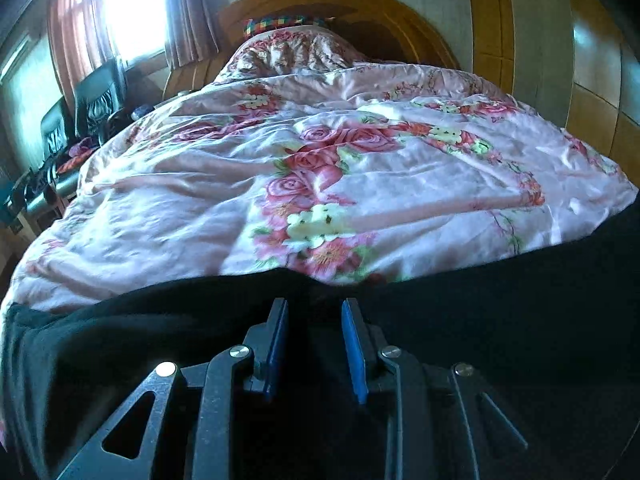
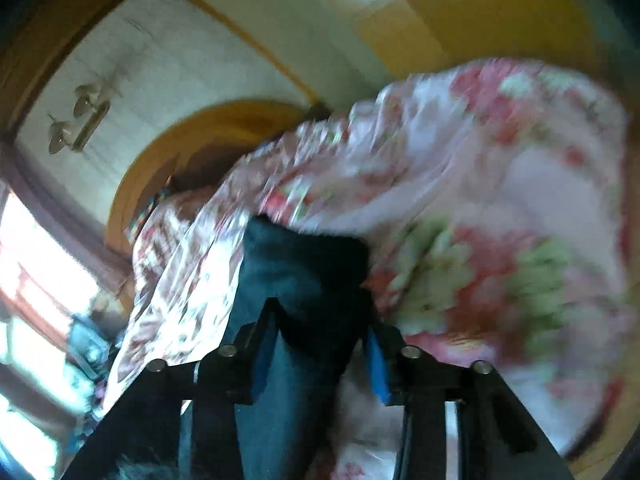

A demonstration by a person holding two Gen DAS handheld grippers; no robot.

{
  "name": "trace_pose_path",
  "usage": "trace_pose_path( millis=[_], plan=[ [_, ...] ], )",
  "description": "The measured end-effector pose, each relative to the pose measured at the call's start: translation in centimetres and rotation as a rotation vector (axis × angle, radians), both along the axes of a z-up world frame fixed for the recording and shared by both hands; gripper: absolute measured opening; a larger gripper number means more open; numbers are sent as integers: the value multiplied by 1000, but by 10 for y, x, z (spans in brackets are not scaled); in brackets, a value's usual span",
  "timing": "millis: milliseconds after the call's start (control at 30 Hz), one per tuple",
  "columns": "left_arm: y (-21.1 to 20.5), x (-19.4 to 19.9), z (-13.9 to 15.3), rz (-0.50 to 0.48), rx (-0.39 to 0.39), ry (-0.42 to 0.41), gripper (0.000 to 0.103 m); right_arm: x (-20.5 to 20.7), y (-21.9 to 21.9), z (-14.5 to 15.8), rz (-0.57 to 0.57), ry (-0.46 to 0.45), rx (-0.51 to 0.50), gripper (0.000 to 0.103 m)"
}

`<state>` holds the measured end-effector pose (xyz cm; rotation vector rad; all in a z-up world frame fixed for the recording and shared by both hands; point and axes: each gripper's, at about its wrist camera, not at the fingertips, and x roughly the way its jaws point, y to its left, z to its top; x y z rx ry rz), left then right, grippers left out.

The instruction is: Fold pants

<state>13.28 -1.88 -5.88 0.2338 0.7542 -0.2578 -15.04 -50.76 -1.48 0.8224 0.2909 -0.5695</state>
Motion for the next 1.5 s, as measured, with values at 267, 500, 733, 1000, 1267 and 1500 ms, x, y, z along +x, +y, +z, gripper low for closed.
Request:
trace_pose_path(
  millis=[267,500,733,1000,1267,1500],
  plan=[
    [13,-23,5,63,-52,15,29,12,42,27,46,88,-204,55],
    [31,-33,9,95,-125,41,29,53,128,48,371,123,-384,56],
    [68,-41,19,149,-159,7,29,147,237,35,913,148,-301,57],
    [133,-66,11,313,-296,-18,31,237,330,23,1229,170,-162,57],
    [134,-61,12,287,-361,-68,31,305,401,13,1381,230,-118,57],
    [161,-51,11,376,-447,-67,32,349,429,-15,1521,355,-20,57]
  ],
)
